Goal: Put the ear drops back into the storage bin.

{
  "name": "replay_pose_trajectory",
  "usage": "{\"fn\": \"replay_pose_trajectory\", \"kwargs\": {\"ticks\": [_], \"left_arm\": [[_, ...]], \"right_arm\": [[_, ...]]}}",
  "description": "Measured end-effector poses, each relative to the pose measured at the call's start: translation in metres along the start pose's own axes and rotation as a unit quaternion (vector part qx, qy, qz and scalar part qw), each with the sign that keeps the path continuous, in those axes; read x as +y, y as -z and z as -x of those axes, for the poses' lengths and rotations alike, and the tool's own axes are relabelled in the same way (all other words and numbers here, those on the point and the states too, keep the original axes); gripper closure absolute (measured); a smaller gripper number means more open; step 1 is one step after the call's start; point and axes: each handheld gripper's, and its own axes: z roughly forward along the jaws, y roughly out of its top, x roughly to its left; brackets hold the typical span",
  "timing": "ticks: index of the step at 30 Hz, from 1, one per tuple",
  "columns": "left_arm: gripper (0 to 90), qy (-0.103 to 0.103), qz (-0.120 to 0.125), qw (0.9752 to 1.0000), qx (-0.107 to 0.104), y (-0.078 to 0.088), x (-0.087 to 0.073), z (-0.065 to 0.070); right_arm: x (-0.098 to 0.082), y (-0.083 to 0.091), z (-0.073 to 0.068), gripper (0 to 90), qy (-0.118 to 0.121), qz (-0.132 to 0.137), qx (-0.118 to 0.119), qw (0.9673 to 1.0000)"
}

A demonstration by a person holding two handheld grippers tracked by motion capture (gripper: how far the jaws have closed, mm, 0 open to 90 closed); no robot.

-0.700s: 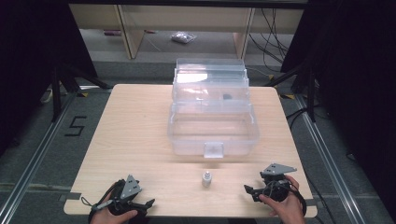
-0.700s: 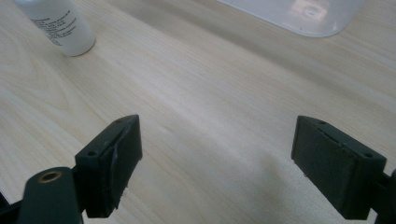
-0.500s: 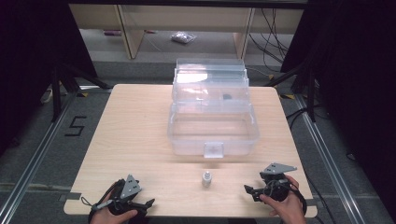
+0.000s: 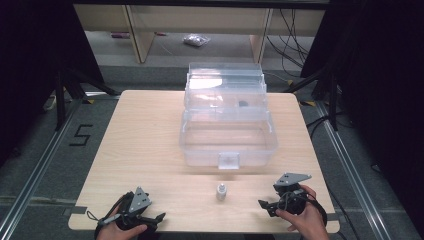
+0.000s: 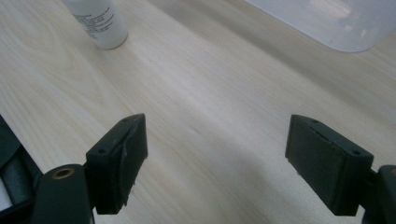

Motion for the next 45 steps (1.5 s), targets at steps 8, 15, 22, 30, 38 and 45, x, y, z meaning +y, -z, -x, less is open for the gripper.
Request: {"fn": "replay_pose_trajectory", "kwargs": {"ticks": [8,15,22,30,38,45], "left_arm": [[14.9,-0.001,-0.003,1.0000,0.005,-0.001,0.000,-0.001],[14.9,0.000,-0.003,1.0000,0.006,0.000,0.000,-0.001],[14.9,0.000,-0.001,1.0000,0.005,0.000,0.000,0.000],[14.9,-0.003,-0.002,1.0000,0.005,0.000,0.000,0.000],[14.9,-0.009,-0.006,0.9999,0.004,0.001,0.000,0.000],[14.9,-0.007,-0.007,0.9999,0.005,0.002,0.000,-0.001]], "right_arm": [[0.009,0.005,-0.007,22.4,0.012,-0.024,-0.007,0.9996],[0.023,0.003,-0.013,23.0,0.066,-0.042,-0.002,0.9969],[0.039,-0.003,-0.026,23.7,0.084,-0.067,0.006,0.9941],[0.052,-0.008,-0.035,24.0,0.125,-0.077,0.019,0.9890],[0.062,-0.010,-0.045,24.3,0.139,-0.088,0.024,0.9860],[0.079,-0.021,-0.059,26.1,0.166,-0.100,0.036,0.9804]]}}
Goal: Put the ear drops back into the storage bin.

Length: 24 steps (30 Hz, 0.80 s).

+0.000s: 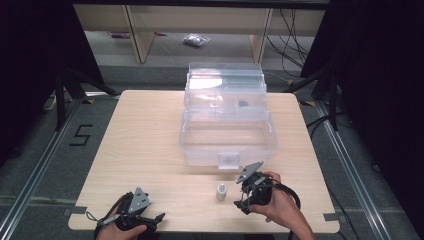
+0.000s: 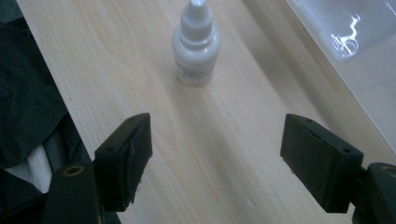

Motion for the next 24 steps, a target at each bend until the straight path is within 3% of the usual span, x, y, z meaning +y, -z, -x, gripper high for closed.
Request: {"fn": "replay_pose_trajectory", "kwargs": {"ticks": [3,11,23,24], "left_arm": [[14.9,0.007,0.003,1.0000,-0.002,-0.001,0.000,0.002],[14.9,0.002,0.002,1.0000,-0.002,0.000,0.000,0.001],[15.0,0.008,0.009,0.9999,-0.001,-0.001,0.000,0.001],[15.0,-0.001,0.000,1.0000,-0.004,0.000,0.000,0.000]], "right_arm": [[0.009,-0.004,-0.003,27.3,0.009,-0.010,0.001,0.9999],[0.030,-0.018,-0.007,29.6,0.038,-0.035,0.001,0.9986],[0.047,-0.037,-0.008,34.2,0.057,-0.061,0.010,0.9965],[0.048,-0.038,-0.009,34.5,0.053,-0.064,0.008,0.9965]]}}
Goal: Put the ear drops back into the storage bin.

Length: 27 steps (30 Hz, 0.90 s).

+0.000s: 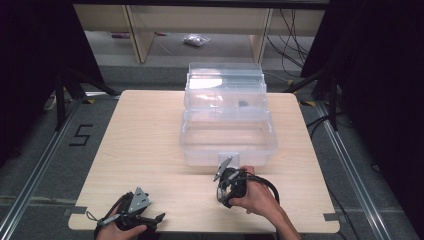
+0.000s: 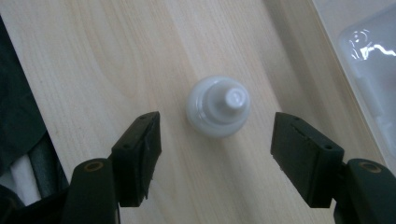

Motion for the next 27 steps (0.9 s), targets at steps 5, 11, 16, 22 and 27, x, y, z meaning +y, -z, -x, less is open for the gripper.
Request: {"fn": "replay_pose_trajectory", "kwargs": {"ticks": [5,11,16,22,27], "left_arm": [[14.9,0.001,0.005,1.0000,0.001,0.001,0.000,0.000],[14.9,0.006,0.001,1.0000,-0.001,-0.001,0.000,0.001],[14.9,0.007,0.003,1.0000,-0.002,0.000,-0.001,0.001],[14.9,0.004,0.006,1.0000,-0.002,0.000,0.000,0.001],[14.9,0.001,0.003,1.0000,-0.001,0.000,0.000,0.002]], "right_arm": [[0.006,-0.006,-0.001,37.5,0.002,-0.019,0.006,0.9998],[0.010,-0.010,0.002,41.4,0.014,-0.023,0.008,0.9996],[0.014,-0.012,0.001,44.7,0.018,-0.030,0.008,0.9993],[0.017,-0.013,-0.001,46.7,0.011,-0.043,0.008,0.9990],[0.019,-0.013,0.001,47.4,0.033,-0.050,-0.001,0.9982]]}}
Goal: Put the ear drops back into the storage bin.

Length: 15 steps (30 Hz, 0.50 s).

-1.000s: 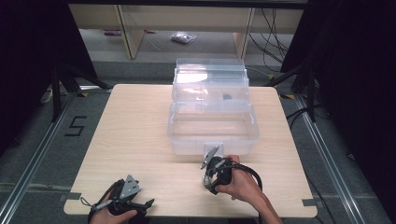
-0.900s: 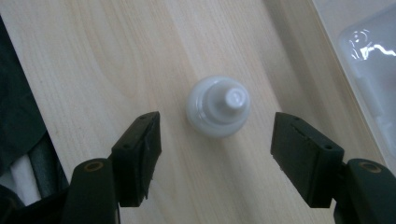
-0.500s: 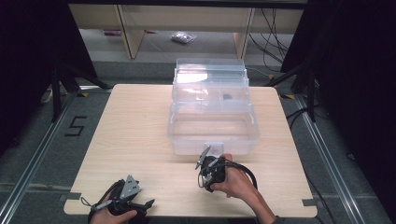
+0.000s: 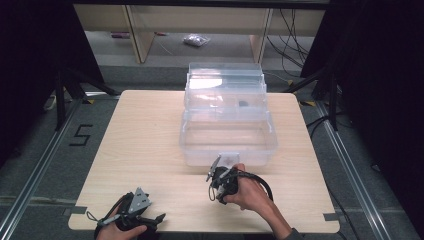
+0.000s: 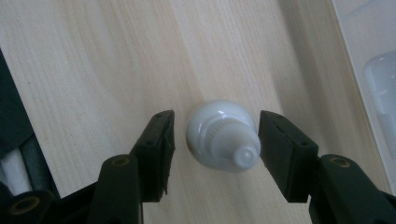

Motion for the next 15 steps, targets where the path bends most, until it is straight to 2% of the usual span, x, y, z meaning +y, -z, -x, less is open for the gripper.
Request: {"fn": "replay_pose_trajectory", "kwargs": {"ticks": [1,3,4,5,6,8,9,10,11,12,13,15], "left_arm": [[15.0,0.005,0.004,1.0000,0.000,-0.0004,0.0004,0.0004],[14.9,0.005,0.005,1.0000,0.000,-0.0003,0.0002,0.0004],[14.9,0.005,0.005,1.0000,0.000,-0.0003,0.0002,0.0004],[14.9,0.001,0.001,1.0000,0.000,-0.0001,-0.0002,-0.0003],[14.9,0.006,0.000,1.0000,0.000,-0.0002,-0.0004,-0.0004],[14.9,0.000,0.000,1.0000,0.001,0.0006,0.0004,-0.0012],[14.9,0.009,0.003,1.0000,0.000,-0.0003,-0.0002,0.0003],[14.9,-0.001,-0.001,1.0000,0.000,0.0002,-0.0003,-0.0003],[15.0,-0.001,-0.002,1.0000,0.000,0.0001,-0.0003,-0.0002],[14.9,0.000,0.000,1.0000,0.000,0.0001,-0.0001,-0.0003],[15.0,0.002,0.003,1.0000,0.000,0.0002,0.0004,0.0000],[15.0,-0.001,0.001,1.0000,-0.002,0.0005,0.0001,-0.0001]], "right_arm": [[0.0001,0.0003,-0.0004,47.8,-0.012,-0.001,-0.001,0.9999],[0.0001,-0.0014,0.0007,47.8,-0.003,-0.002,0.000,1.0000],[0.0001,-0.0014,0.0007,47.8,-0.003,-0.002,0.000,1.0000],[0.0005,-0.0008,-0.0014,47.8,-0.013,-0.009,-0.002,0.9999],[0.0015,-0.0014,-0.0010,47.9,-0.009,-0.010,0.003,0.9999],[0.0019,-0.0020,-0.0005,47.8,-0.011,-0.009,0.002,0.9999],[0.0024,-0.0025,-0.0007,47.8,-0.013,-0.008,0.001,0.9999],[0.0030,-0.0032,-0.0009,47.9,-0.012,-0.007,0.003,0.9999],[0.0037,-0.0039,-0.0003,48.6,-0.009,-0.010,0.002,0.9999],[0.0035,-0.0053,0.0017,50.0,0.006,-0.006,0.003,1.0000],[0.0049,-0.0052,-0.0004,51.0,-0.004,-0.015,0.003,0.9999],[0.0053,-0.0052,-0.0013,51.6,-0.008,-0.019,0.002,0.9998]]}}
